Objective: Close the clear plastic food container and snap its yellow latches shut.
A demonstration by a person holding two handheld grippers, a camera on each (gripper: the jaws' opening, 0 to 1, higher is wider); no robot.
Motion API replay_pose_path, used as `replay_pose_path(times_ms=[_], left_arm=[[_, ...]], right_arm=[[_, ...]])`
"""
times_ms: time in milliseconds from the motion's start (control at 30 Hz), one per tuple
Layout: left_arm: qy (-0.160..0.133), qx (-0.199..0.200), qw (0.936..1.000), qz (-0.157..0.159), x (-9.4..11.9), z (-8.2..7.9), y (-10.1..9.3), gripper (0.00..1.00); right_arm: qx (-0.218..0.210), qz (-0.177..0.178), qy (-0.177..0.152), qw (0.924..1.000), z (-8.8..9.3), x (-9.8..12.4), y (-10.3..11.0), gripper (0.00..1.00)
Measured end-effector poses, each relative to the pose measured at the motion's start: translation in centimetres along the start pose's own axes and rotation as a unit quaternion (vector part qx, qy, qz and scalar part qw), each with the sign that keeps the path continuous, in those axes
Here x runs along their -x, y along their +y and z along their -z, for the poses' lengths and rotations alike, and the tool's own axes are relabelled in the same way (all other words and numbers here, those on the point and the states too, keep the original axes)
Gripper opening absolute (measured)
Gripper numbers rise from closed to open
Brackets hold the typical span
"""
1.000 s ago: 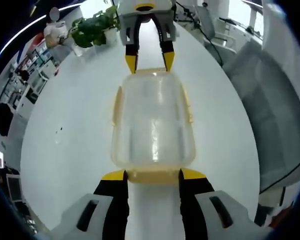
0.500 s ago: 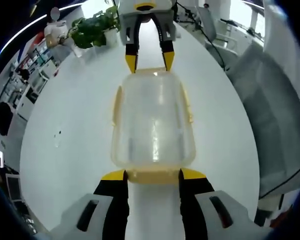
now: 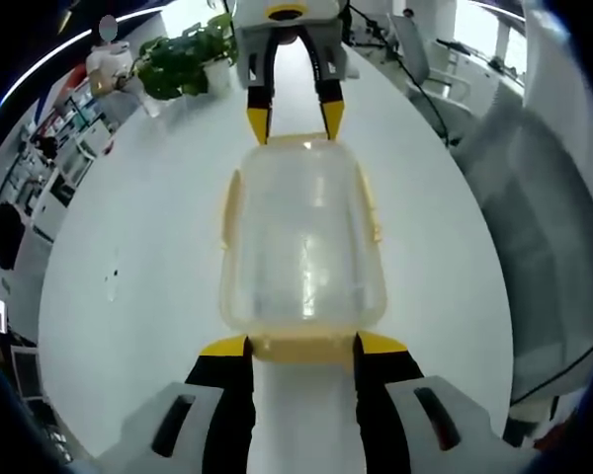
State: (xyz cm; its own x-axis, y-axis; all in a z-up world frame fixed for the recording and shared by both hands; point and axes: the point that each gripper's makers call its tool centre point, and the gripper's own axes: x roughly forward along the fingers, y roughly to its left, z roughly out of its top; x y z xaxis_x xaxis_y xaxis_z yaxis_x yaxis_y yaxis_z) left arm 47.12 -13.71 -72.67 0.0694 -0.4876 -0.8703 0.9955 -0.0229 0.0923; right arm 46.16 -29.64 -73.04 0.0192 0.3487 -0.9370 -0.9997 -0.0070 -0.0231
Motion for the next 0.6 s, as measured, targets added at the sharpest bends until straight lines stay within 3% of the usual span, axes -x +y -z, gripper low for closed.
replay_pose_path(times_ms=[600], left_arm=[[-0.004,-0.002,1.0000,0.001,-1.3,-2.0,0.0,0.37]], right_arm=[[-0.001,-0.003,0.007,1.0000,2.4,0.7,0.0,0.36]])
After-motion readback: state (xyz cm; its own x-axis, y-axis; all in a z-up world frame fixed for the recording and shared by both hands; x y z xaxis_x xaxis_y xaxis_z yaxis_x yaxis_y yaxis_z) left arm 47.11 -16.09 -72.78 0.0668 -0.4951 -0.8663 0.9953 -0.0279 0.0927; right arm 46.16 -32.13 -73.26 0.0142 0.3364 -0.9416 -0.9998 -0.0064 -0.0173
